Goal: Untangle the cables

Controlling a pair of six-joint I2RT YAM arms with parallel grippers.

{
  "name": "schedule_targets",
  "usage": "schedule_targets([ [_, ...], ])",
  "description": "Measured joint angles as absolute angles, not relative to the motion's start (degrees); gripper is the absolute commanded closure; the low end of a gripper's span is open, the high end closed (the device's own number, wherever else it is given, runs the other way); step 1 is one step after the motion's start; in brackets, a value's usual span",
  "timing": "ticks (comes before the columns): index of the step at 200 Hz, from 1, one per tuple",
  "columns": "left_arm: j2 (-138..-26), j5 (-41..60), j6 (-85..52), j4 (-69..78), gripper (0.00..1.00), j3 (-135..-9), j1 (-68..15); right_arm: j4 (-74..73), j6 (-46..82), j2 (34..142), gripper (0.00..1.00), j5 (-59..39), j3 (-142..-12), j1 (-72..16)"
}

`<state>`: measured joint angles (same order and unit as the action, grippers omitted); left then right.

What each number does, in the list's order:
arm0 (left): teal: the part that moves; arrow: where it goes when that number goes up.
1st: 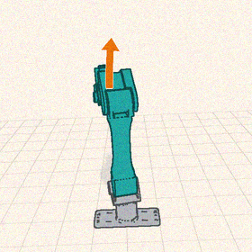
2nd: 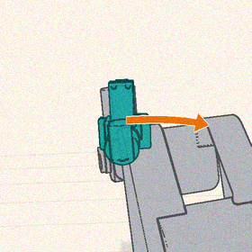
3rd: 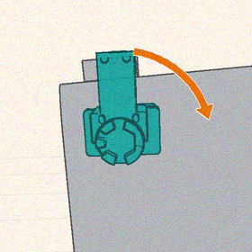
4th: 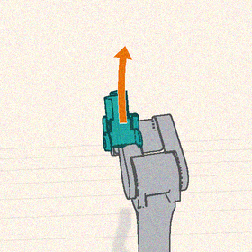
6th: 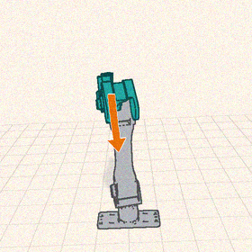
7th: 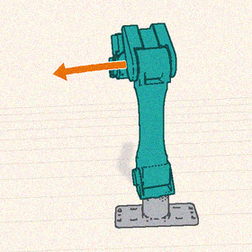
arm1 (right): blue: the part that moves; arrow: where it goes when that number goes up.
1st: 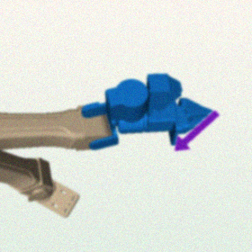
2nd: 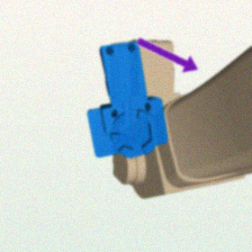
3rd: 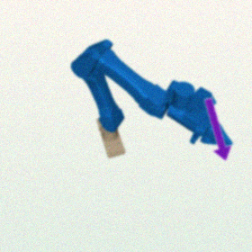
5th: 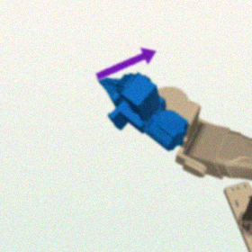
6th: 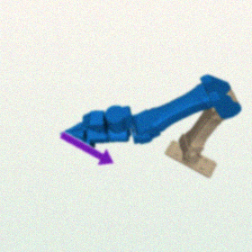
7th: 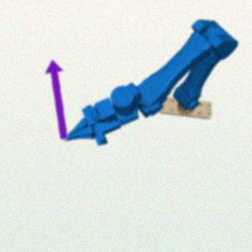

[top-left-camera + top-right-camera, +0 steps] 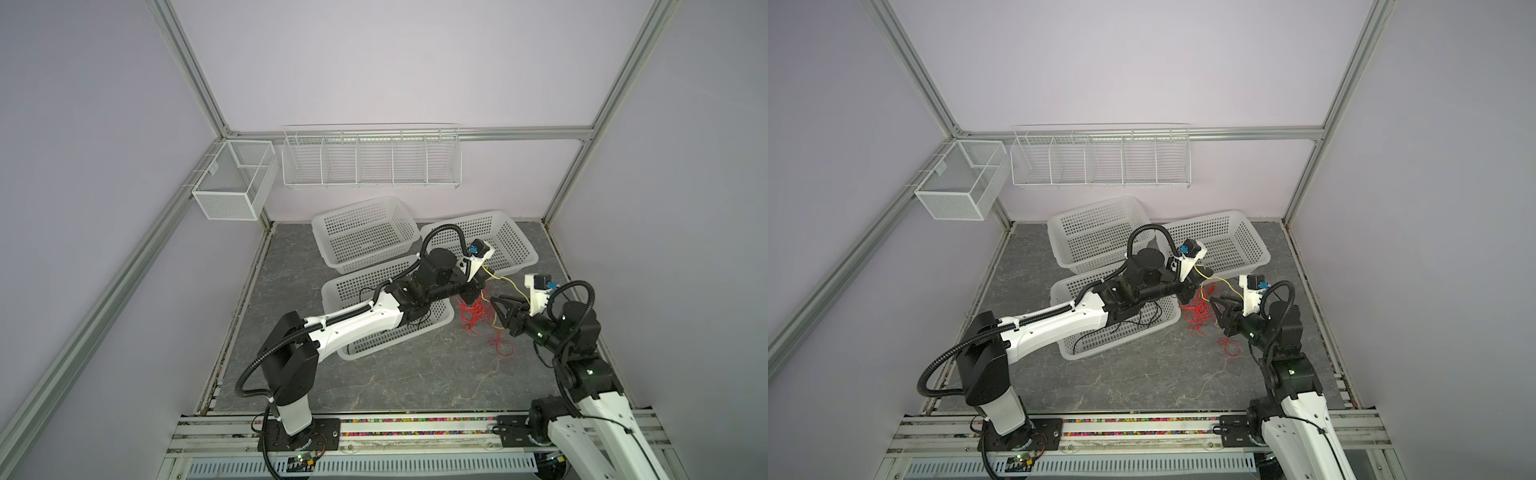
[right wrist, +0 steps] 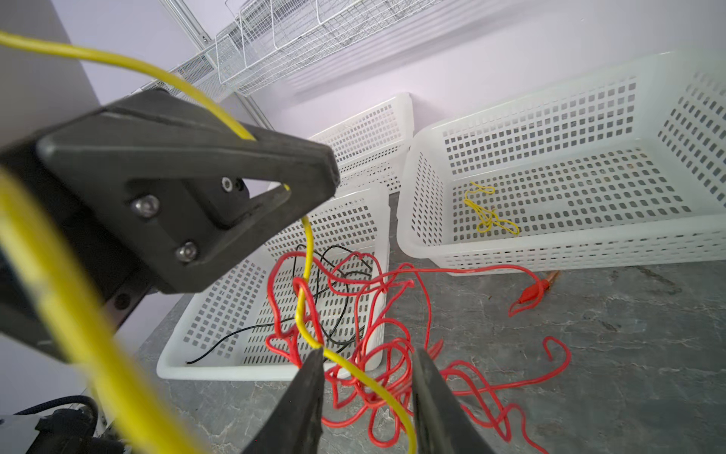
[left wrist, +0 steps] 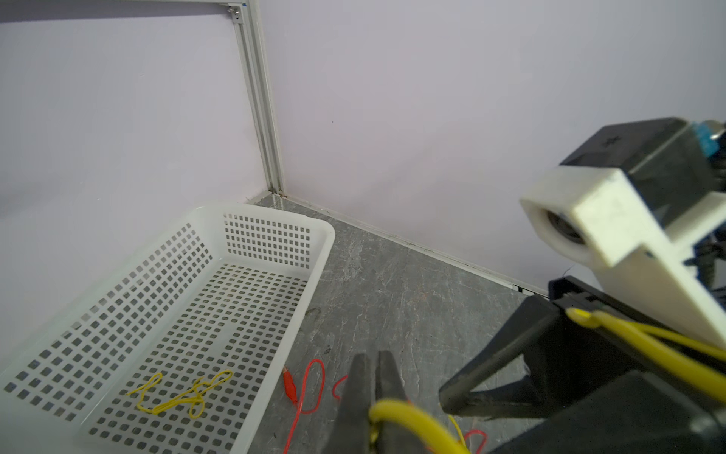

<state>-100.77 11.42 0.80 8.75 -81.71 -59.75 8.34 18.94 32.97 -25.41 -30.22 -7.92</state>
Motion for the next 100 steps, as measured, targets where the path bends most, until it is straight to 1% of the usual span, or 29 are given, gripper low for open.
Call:
schedule_targets([
  [52,-101.71,14.46,0.01,9.13,1.0,-81.84,-59.75,4.54,19.81,35.53,0.71,-28.49,-30.22,-7.97],
  [78,-101.91,15.16,-0.19,9.17,1.0,-81.89,-59.75,3.49,19.92,36.18,0.74,-28.82,-30.22,-7.99],
  [100,-101.95,15.35,-0.23,9.17,1.0,-81.89,-59.75,2.76,19.92,36.82,0.75,-29.61,-30.22,-8.05],
])
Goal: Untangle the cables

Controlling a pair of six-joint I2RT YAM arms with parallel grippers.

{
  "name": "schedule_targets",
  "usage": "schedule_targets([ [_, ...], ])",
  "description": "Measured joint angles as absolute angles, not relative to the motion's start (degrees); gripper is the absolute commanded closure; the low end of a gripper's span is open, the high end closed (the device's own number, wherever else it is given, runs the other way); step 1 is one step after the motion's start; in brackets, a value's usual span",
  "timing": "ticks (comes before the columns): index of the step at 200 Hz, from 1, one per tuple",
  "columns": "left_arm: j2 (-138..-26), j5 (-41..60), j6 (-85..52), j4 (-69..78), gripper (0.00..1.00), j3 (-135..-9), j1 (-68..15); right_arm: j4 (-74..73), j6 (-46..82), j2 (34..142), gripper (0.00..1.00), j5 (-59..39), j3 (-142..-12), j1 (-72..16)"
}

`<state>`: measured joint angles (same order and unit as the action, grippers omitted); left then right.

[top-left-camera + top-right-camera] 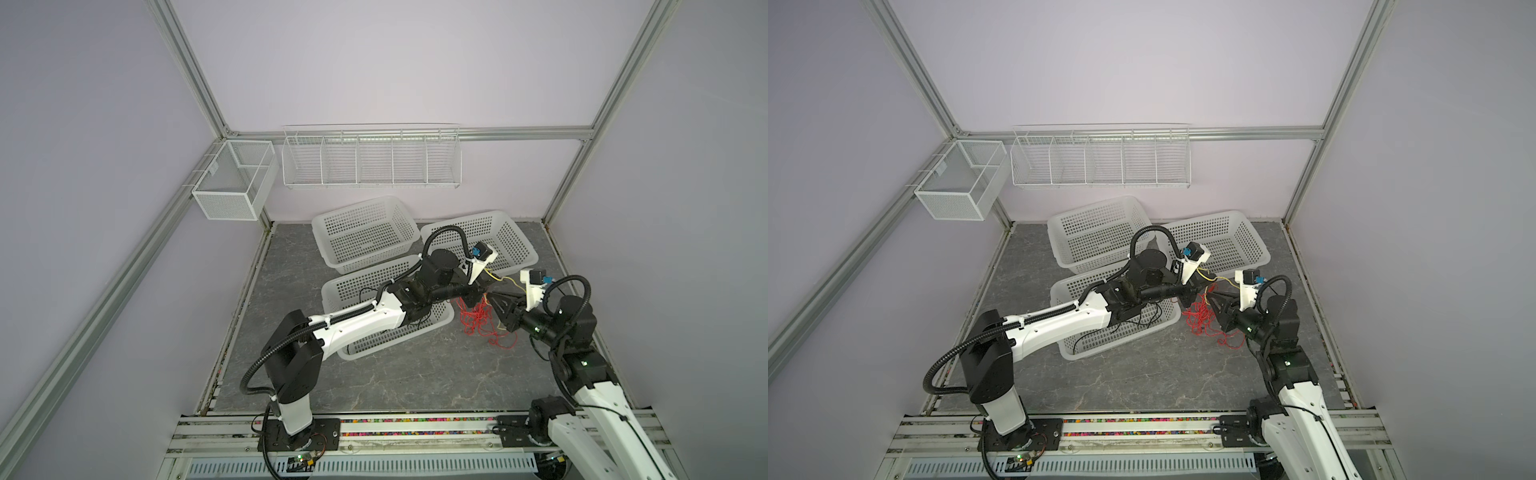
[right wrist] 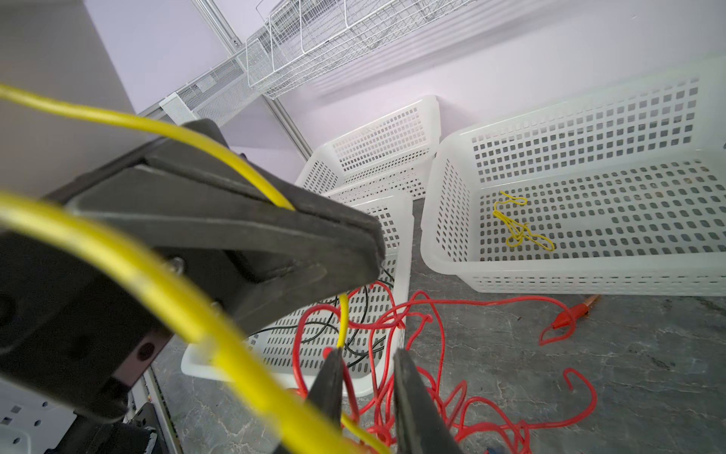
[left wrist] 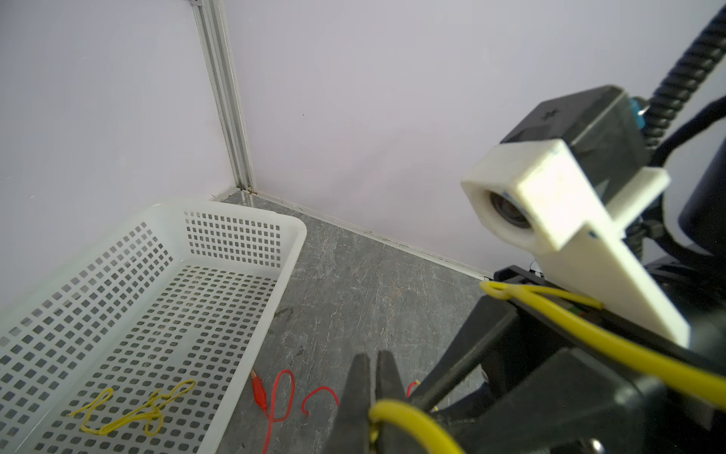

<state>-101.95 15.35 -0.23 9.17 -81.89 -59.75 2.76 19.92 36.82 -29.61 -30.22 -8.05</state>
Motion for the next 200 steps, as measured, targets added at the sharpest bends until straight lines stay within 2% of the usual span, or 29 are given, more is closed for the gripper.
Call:
schedule_targets([
  [42,-101.95,15.44,-0.21,9.17,1.0,-81.89,-59.75,1.69,20.38,37.58,0.83,-30.92,-30.22,-8.29],
  [131,-101.95,14.81,0.71,9.15,1.0,-81.89,-59.75,1.37,20.8,37.58,0.88,-32.27,-29.85,-8.4],
  [164,-101.95,14.55,0.75,9.15,1.0,-81.89,-59.75,1.34,20.99,37.71,0.94,-33.12,-29.65,-8.54],
  [200,-101.95,13.85,0.78,9.21,1.0,-81.89,-59.75,1.34,20.97,37.76,0.94,-33.52,-29.63,-8.73],
])
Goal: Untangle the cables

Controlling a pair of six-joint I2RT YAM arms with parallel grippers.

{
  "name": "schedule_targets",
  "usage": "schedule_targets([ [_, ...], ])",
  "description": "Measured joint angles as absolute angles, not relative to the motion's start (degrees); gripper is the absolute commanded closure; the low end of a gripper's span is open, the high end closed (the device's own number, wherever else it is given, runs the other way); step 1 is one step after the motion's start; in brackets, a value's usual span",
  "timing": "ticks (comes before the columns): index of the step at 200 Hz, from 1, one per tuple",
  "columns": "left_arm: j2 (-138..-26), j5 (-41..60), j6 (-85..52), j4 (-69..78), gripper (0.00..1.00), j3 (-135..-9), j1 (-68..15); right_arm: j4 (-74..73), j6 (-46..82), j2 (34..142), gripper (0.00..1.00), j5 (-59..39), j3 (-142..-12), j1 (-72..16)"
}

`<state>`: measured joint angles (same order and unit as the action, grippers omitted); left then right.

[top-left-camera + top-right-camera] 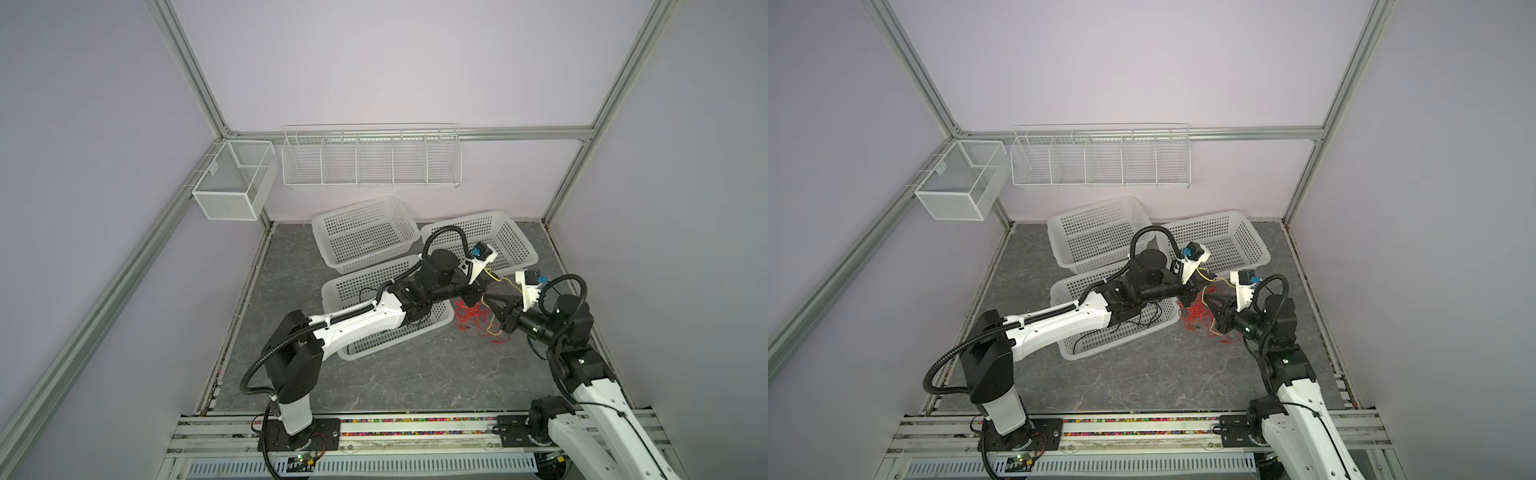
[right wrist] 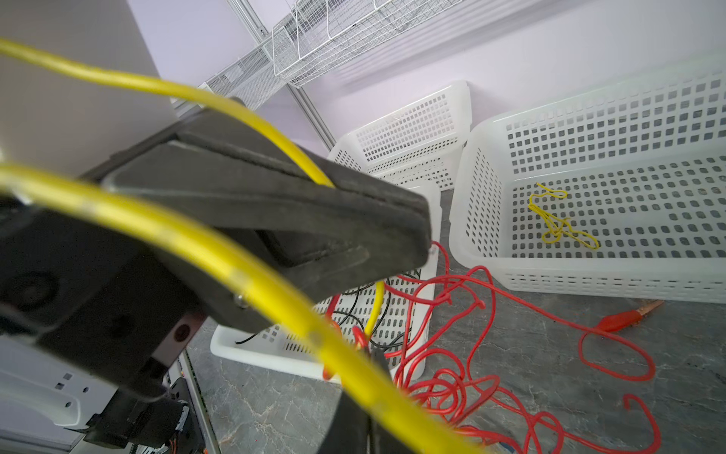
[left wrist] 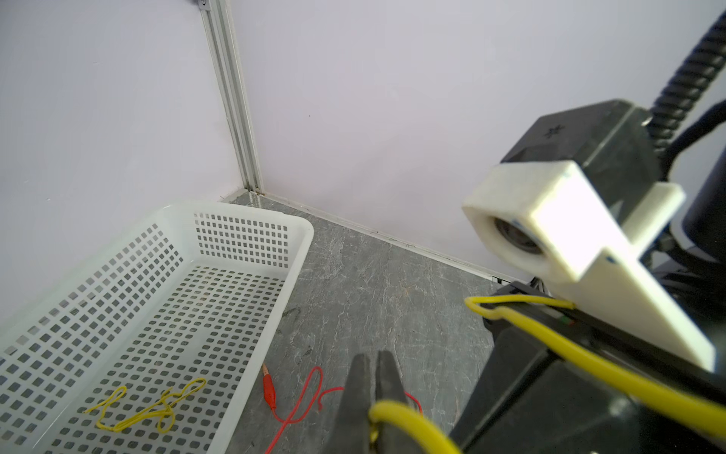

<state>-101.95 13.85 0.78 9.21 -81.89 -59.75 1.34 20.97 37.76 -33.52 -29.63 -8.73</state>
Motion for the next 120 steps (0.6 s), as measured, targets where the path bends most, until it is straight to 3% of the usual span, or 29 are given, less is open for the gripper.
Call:
schedule_targets([
  [49,-101.95,13.5,0.93,10.13,1.0,-81.89,-59.75,1.65,20.99,37.76,0.8,-32.18,-29.54,-8.78],
  [120,-101.95,13.98,0.51,11.92,1.0,-81.89,-59.75,0.12,21.28,38.5,0.88,-32.29,-29.5,-8.99],
])
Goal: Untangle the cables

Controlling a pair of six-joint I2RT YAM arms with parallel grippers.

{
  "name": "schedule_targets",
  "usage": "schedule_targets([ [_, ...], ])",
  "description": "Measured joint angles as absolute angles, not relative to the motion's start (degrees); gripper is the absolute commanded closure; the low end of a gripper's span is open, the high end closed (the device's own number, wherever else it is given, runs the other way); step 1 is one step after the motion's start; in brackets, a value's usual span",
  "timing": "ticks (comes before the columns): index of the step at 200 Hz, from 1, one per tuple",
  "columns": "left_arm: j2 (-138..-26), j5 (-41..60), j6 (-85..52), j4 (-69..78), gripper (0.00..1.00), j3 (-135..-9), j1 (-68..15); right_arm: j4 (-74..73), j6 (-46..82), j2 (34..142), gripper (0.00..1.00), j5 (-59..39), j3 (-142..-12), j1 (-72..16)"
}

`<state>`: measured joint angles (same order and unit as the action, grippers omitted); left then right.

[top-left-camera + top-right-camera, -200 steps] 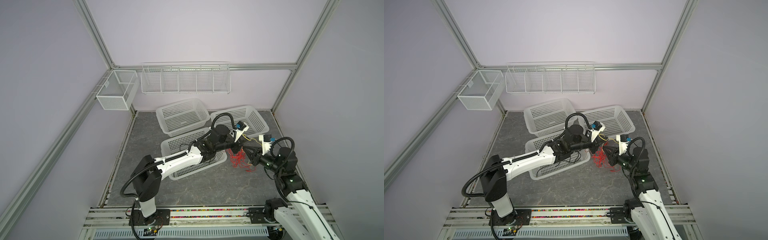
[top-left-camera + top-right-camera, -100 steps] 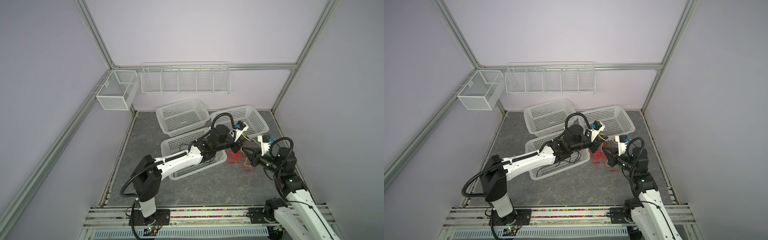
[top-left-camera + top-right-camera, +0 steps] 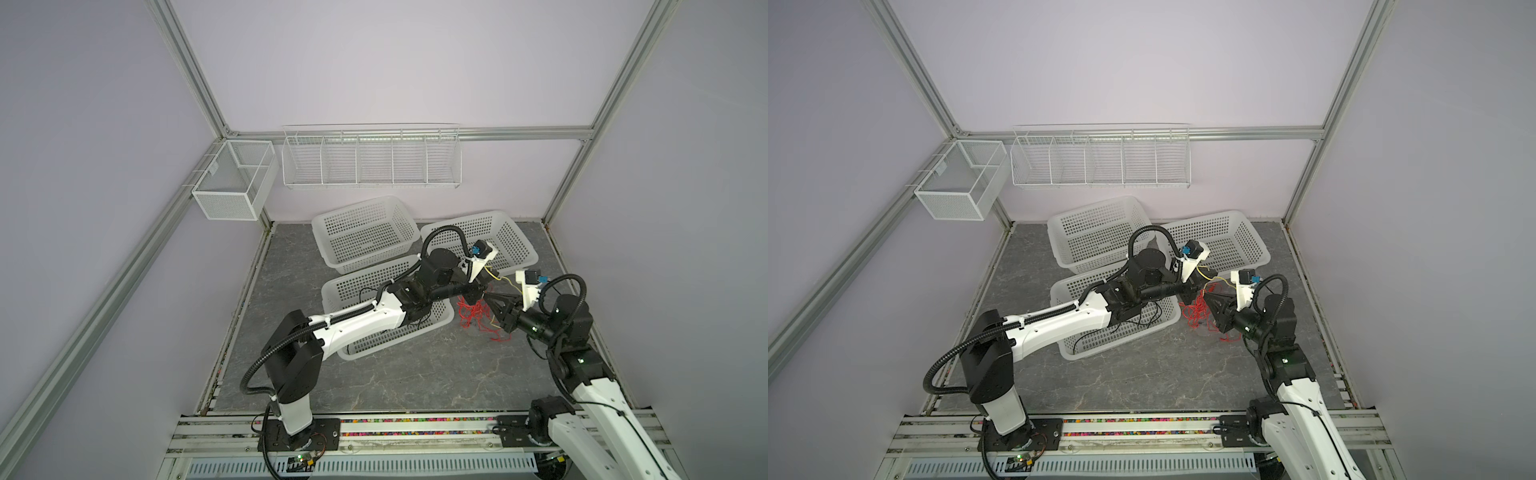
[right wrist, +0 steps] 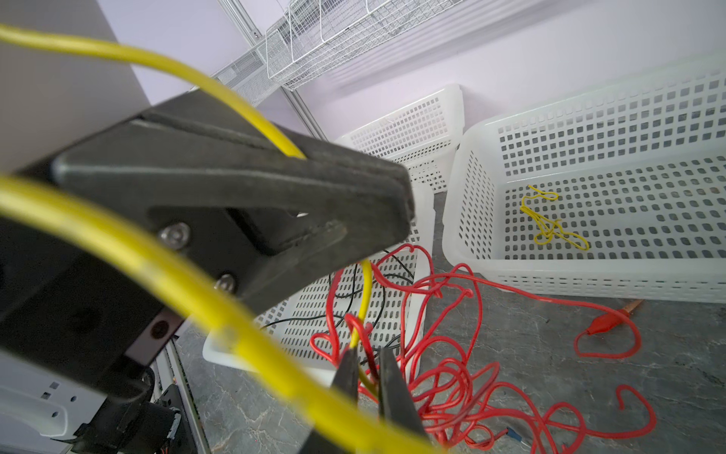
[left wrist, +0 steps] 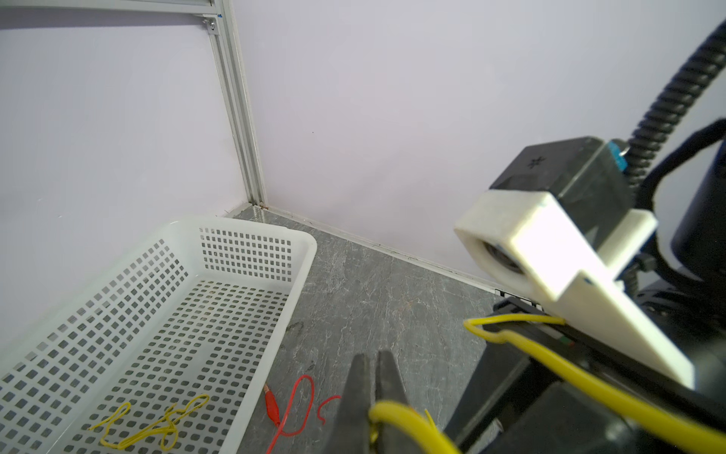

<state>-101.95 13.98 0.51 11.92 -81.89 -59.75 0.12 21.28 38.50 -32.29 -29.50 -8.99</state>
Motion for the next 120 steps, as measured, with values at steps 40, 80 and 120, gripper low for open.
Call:
schedule_targets([
  [40,-102.15,14.0,0.03,13.1,1.0,-81.89,-59.64,-1.89,22.17,39.81,0.94,-32.91,-29.43,-9.47],
  [80,-102.17,12.71,0.08,12.99,1.0,-81.89,-59.59,-1.13,21.85,39.18,0.94,-31.48,-29.43,-9.61],
  [120,-102.61,6.17,-0.51,9.78,1.0,-81.95,-59.46,4.69,19.7,35.0,0.94,-25.8,-29.36,-9.91],
])
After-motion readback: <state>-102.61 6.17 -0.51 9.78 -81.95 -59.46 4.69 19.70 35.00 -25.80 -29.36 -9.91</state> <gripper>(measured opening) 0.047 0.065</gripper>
